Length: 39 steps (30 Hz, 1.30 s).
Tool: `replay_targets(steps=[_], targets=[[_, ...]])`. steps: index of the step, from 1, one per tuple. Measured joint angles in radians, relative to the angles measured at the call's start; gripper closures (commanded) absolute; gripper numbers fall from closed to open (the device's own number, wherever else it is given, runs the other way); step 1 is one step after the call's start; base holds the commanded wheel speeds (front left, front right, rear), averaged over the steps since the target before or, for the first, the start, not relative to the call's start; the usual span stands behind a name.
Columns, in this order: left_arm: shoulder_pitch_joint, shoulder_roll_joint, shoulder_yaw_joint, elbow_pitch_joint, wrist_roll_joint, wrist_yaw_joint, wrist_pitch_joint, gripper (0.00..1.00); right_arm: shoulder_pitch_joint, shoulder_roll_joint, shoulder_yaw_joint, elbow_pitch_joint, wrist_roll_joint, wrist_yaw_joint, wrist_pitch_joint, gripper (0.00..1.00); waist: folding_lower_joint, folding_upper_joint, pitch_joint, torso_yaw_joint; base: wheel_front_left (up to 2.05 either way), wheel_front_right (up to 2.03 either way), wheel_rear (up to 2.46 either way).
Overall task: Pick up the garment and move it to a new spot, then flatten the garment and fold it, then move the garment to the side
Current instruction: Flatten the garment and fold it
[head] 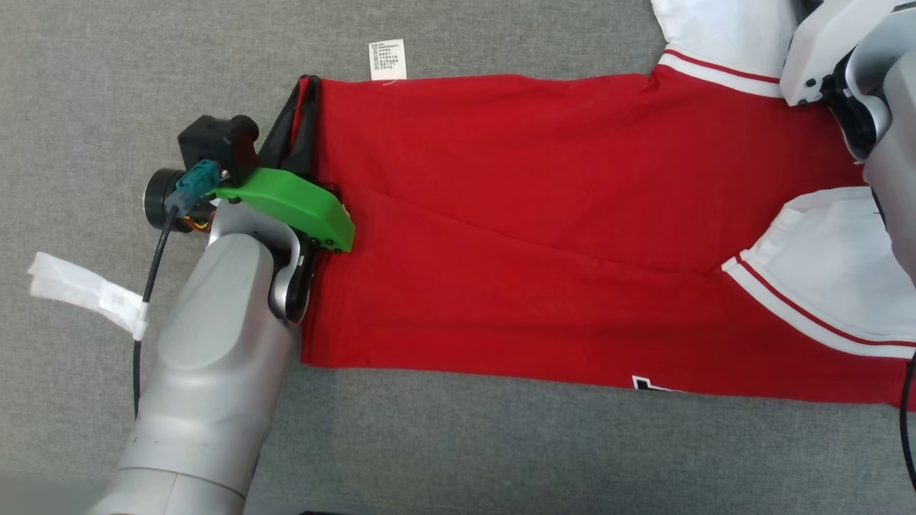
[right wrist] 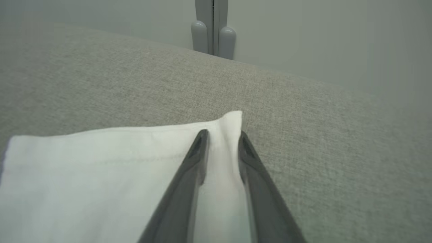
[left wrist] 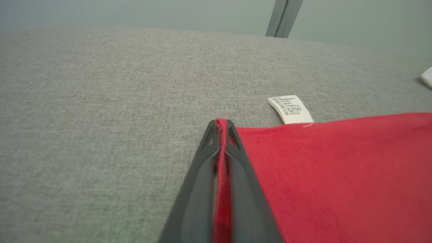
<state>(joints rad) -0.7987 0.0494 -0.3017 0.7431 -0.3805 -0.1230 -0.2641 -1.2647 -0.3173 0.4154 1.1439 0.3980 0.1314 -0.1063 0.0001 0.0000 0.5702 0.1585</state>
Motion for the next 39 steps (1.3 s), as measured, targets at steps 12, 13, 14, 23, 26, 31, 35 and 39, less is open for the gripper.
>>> replay_targets(steps=[12,13,14,23,26,31,35,39], targets=[[0.085,0.0,0.116,-0.187,0.066,0.01,0.0,1.0,0.053,-0.011,-0.235,-0.229,-0.092,0.0,-0.156,1.0,0.0,0.0,-0.055,-0.044,0.0,0.0,0.0],[0.101,0.001,0.128,-0.192,0.072,0.009,0.0,1.0,0.097,-0.002,-0.256,-0.264,-0.099,0.0,-0.156,1.0,0.0,0.0,-0.064,-0.05,0.0,0.0,0.0],[0.117,0.003,0.139,-0.194,0.077,0.009,0.0,1.0,0.137,0.01,-0.271,-0.296,-0.102,0.0,-0.156,1.0,0.0,0.0,-0.074,-0.056,0.0,0.0,0.0],[0.258,0.014,0.218,-0.248,0.12,0.0,0.0,1.0,0.438,0.055,-0.334,-0.505,-0.074,0.0,-0.156,1.0,0.0,0.0,-0.163,-0.117,0.0,0.0,0.0],[0.318,0.012,0.235,-0.257,0.128,-0.001,0.0,1.0,0.536,0.066,-0.35,-0.55,-0.055,0.0,-0.156,1.0,0.0,0.0,-0.194,-0.137,0.0,0.0,0.0],[0.418,0.007,0.25,-0.252,0.133,-0.004,0.0,1.0,0.692,0.09,-0.357,-0.571,-0.025,0.0,-0.156,1.0,0.0,0.0,-0.243,-0.165,0.0,0.0,0.0],[0.48,0.002,0.259,-0.236,0.132,-0.005,0.0,0.0,0.761,0.103,-0.357,-0.518,-0.012,0.0,-0.156,0.38,-0.0001,0.0,-0.266,-0.185,0.0,0.0,0.0],[0.523,0.0,0.266,-0.267,0.101,0.009,0.0,0.0,0.769,0.1,-0.363,-0.49,0.007,0.0,-0.156,0.0,0.0,0.0,-0.27,-0.189,0.0,0.0,0.0]])
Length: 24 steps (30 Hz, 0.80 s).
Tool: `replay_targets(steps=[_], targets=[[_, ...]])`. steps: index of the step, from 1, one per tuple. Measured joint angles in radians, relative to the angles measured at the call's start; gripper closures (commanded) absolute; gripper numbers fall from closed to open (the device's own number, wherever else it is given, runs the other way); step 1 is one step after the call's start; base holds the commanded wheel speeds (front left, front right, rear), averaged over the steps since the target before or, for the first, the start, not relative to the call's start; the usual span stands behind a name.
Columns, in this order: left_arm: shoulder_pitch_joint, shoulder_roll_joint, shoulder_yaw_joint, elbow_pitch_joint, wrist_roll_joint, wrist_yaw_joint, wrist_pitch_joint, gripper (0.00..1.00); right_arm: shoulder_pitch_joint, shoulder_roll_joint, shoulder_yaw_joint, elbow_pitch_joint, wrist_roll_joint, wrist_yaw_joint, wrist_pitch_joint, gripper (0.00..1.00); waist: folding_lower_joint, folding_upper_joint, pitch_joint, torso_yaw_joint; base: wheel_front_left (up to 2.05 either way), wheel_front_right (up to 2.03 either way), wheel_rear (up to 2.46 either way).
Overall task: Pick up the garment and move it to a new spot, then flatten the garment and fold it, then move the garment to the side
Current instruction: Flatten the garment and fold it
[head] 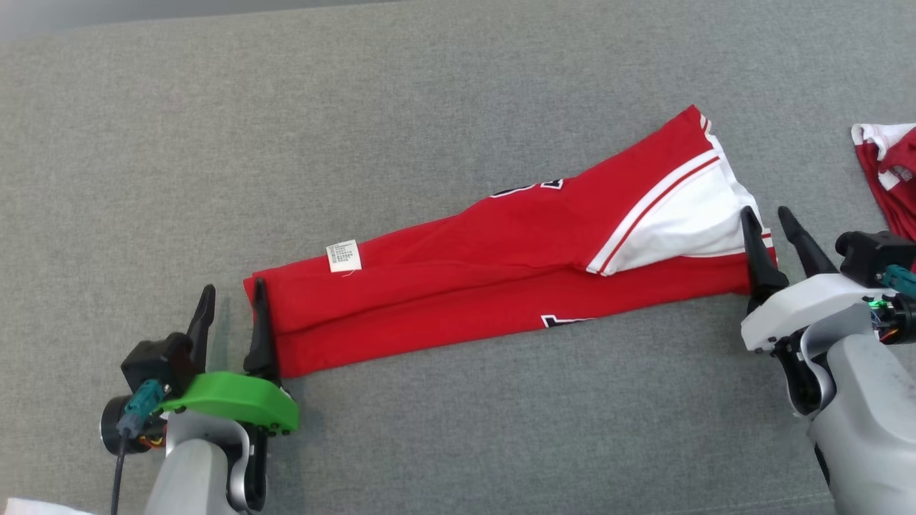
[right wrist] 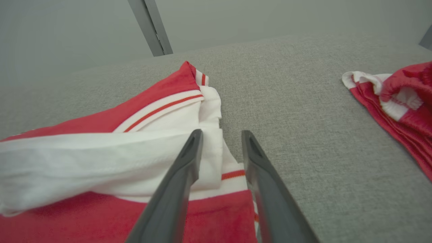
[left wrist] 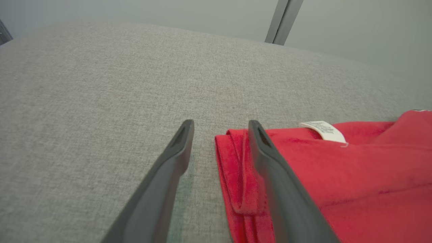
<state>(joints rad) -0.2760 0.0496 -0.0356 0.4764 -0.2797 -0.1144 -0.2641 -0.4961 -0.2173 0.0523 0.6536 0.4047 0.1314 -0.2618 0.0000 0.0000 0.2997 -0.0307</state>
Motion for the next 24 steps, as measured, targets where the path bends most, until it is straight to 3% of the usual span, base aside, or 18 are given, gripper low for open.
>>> replay_targets(steps=[7,18,19,20,21,24], targets=[[0.063,-0.001,-0.072,-0.08,-0.073,0.047,0.0,0.0,-0.069,-0.039,0.007,-0.003,0.014,0.0,0.001,0.0,0.0,0.0,0.015,0.028,0.0,0.0,0.0],[0.039,-0.001,-0.139,-0.12,-0.103,0.077,0.0,0.0,-0.153,-0.038,0.106,0.221,0.053,-0.001,0.096,0.03,0.0,0.0,0.05,0.088,0.0,0.0,0.0],[0.038,-0.001,-0.142,-0.121,-0.105,0.08,0.0,0.0,-0.155,-0.039,0.113,0.231,0.066,-0.001,0.095,0.56,0.0,-0.0001,0.052,0.091,0.0,0.0,0.0],[0.038,-0.001,-0.142,-0.122,-0.105,0.081,0.0,0.0,-0.156,-0.043,0.123,0.238,0.075,-0.001,0.091,0.96,0.0,0.0,0.054,0.093,0.0,0.0,0.0],[0.038,-0.001,-0.141,-0.124,-0.105,0.081,0.0,0.0,-0.156,-0.047,0.129,0.244,0.081,-0.001,0.082,1.0,0.0,0.0,0.054,0.092,0.0,0.0,0.0],[0.039,0.0,-0.128,-0.127,-0.1,0.081,0.0,0.0,-0.161,-0.057,0.138,0.272,0.096,0.001,0.045,1.0,0.0,0.0,0.052,0.083,0.0,0.0,0.0]])
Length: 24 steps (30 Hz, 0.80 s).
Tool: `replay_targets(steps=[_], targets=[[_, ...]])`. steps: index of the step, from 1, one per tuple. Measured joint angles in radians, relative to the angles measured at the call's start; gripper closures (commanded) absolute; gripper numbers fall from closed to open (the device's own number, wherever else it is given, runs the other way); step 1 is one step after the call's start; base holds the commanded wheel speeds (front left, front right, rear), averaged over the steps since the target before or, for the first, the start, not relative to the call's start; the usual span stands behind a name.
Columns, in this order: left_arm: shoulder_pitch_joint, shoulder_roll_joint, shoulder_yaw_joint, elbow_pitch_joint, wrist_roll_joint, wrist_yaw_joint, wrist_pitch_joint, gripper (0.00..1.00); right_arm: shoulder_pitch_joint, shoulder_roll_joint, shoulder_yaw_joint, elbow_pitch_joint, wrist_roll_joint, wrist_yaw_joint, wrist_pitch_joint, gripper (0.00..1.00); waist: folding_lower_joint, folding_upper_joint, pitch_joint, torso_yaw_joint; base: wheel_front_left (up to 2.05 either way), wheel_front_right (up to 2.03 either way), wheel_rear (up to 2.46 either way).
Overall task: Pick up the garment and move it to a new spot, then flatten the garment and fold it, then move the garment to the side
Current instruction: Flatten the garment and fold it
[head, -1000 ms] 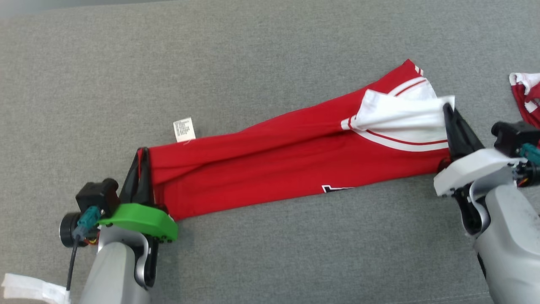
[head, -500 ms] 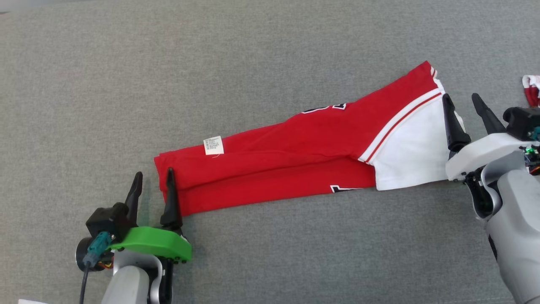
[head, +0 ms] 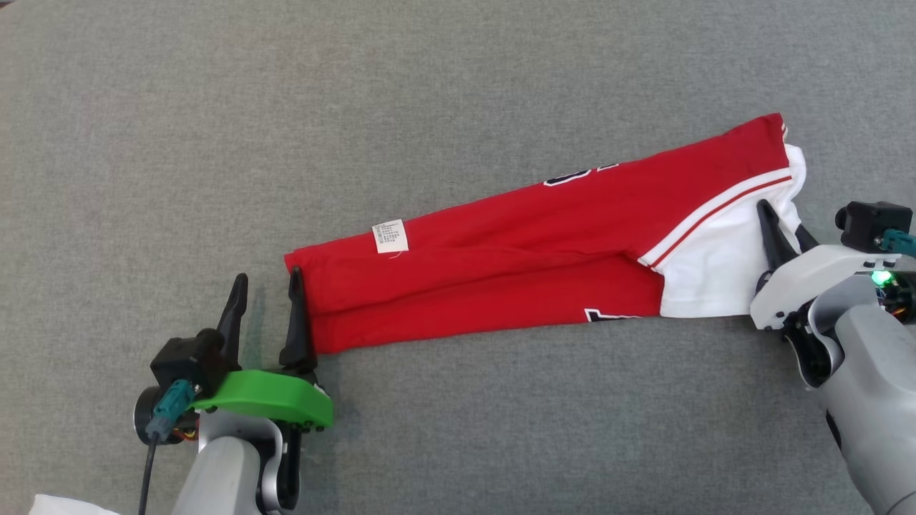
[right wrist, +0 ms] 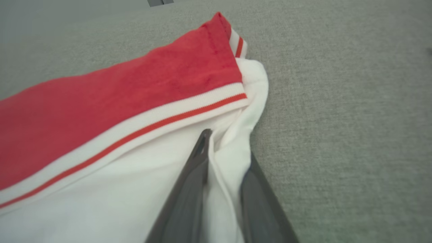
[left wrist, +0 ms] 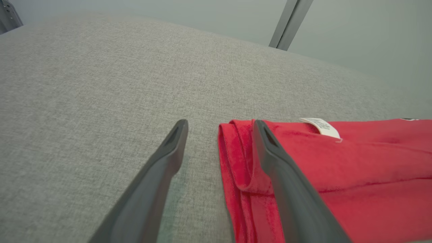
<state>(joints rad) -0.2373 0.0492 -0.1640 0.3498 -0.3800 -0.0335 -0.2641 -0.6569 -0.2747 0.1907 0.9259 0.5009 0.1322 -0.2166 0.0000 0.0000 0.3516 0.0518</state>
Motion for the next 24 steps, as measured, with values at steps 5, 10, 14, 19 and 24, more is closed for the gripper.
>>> replay_targets(steps=[5,10,14,19,24], targets=[[0.001,0.0,0.01,0.002,0.012,-0.002,0.0,0.0,-0.009,-0.002,-0.024,0.03,0.0,0.004,-0.041,1.0,0.0,0.0,-0.013,-0.025,0.0,0.0,0.0],[0.011,0.0,0.013,0.004,0.015,-0.01,0.0,0.0,0.013,-0.015,-0.082,0.013,-0.013,0.001,-0.045,1.0,0.0,0.0001,-0.04,-0.058,0.0,0.0,0.0],[0.025,-0.001,0.001,0.011,0.014,-0.012,0.0,0.0,0.051,-0.036,-0.129,-0.035,-0.046,0.0,-0.045,1.0,0.0,0.0001,-0.065,-0.096,0.0,0.0,0.0],[0.029,-0.001,-0.021,0.016,0.006,-0.01,0.0,0.0,0.079,-0.044,-0.164,-0.124,-0.081,0.0,-0.045,1.0,0.0,0.0001,-0.097,-0.143,0.0,0.0,0.0],[0.039,-0.001,-0.033,0.021,0.002,-0.01,0.0,0.0,0.095,0.009,-0.092,-0.263,-0.064,-0.001,-0.045,1.0,0.0,0.0001,-0.129,-0.165,0.0,0.0,0.0]])
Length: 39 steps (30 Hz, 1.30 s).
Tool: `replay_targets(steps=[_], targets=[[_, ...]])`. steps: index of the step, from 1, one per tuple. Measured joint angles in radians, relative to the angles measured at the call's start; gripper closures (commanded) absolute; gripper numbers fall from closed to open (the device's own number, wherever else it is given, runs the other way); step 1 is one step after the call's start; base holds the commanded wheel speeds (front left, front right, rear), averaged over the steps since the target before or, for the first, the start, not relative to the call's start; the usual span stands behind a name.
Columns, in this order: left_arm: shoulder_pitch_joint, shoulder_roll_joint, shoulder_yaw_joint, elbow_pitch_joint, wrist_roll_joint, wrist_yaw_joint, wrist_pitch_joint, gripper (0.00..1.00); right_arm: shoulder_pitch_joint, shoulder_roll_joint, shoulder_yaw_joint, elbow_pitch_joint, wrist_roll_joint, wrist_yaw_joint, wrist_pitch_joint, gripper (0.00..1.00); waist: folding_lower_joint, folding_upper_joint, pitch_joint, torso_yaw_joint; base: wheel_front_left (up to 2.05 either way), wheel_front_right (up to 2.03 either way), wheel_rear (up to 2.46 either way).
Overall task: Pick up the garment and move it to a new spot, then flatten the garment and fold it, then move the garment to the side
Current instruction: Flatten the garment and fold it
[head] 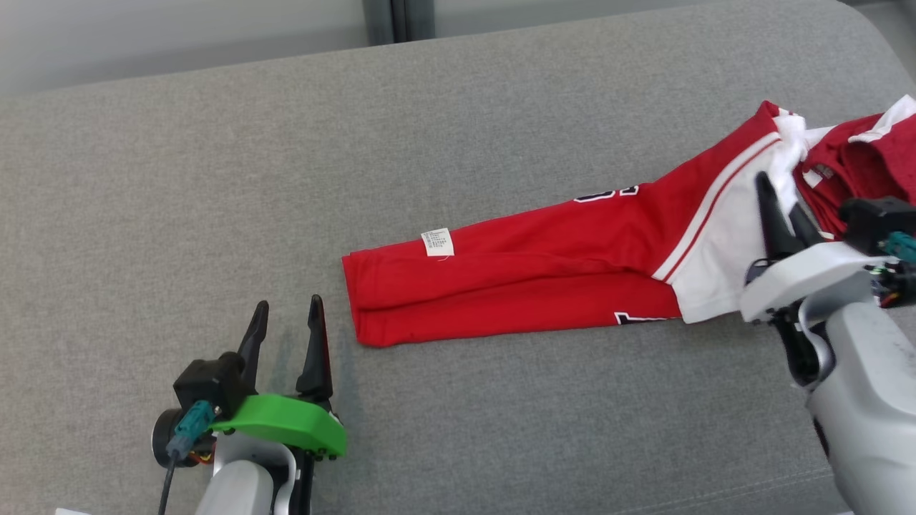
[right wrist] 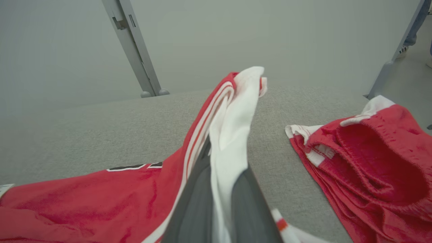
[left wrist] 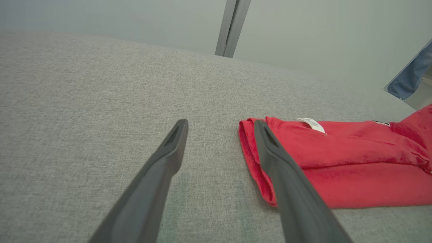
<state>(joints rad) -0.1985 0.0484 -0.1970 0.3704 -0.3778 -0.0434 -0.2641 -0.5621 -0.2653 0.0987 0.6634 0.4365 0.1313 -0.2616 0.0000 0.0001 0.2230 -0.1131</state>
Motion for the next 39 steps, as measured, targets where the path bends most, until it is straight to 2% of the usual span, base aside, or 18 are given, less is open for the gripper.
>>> replay_targets(steps=[6,10,17,21,22,23,24,28,31,35,39], targets=[[0.015,0.0,-0.011,0.012,0.0,0.0,0.0,0.0,0.012,0.063,0.219,-0.174,0.1,0.0,0.026,1.0,0.0,-0.0001,-0.022,0.018,0.0,0.0,0.0],[0.016,0.0,-0.024,0.018,-0.008,0.001,0.0,0.0,0.009,0.102,0.338,-0.232,0.154,0.0,0.069,1.0,0.0,0.0,-0.022,0.049,0.0,0.0,0.0],[0.017,0.0,-0.051,0.026,-0.025,0.008,0.0,0.0,-0.039,0.179,0.493,-0.171,0.177,0.0,0.093,1.0,0.0,-0.0001,-0.015,0.126,0.0,0.0,0.0],[0.017,0.0,-0.063,0.03,-0.03,0.009,0.0,0.0,-0.076,0.207,0.521,-0.075,0.18,0.0,0.061,1.0,0.0,-0.0001,-0.011,0.173,0.0,0.0,0.0],[0.017,0.001,-0.066,0.032,-0.034,0.009,0.0,0.0,-0.086,0.211,0.522,-0.044,0.18,0.0,0.05,0.91,0.0,-0.0001,-0.01,0.185,0.0,0.0,0.0],[0.017,0.001,-0.067,0.034,-0.035,0.009,0.0,0.0,-0.093,0.212,0.524,-0.025,0.18,0.0,0.044,0.61,0.0,-0.0001,-0.009,0.194,0.0,0.0,0.0],[0.017,0.001,-0.068,0.035,-0.035,0.01,0.0,0.0,-0.1,0.212,0.529,-0.006,0.18,0.0,0.036,0.0,0.0,-0.0001,-0.009,0.204,0.0,0.0,0.0],[0.017,0.001,-0.063,0.033,-0.034,0.013,0.0,0.0,-0.117,0.217,0.552,0.011,0.212,0.0,0.009,0.0,0.0,-0.0001,-0.008,0.225,0.0,0.0,0.0],[0.016,0.001,-0.048,0.026,-0.02,0.017,0.0,0.0,-0.126,0.219,0.501,0.029,0.187,0.0,0.001,0.0,0.0,-0.0001,-0.008,0.214,0.0,0.0,0.0],[0.015,0.0,-0.026,0.018,0.021,0.017,0.0,0.0,-0.104,0.196,0.319,-0.03,0.063,0.0,0.0,0.0,0.0,-0.0001,-0.013,0.179,0.0,0.0,0.0],[0.012,0.0,-0.002,0.008,0.07,0.012,0.0,0.0,-0.004,0.17,0.143,-0.096,-0.067,0.0,0.0,0.0,0.0,0.0,-0.021,0.139,0.0,0.0,0.0]])
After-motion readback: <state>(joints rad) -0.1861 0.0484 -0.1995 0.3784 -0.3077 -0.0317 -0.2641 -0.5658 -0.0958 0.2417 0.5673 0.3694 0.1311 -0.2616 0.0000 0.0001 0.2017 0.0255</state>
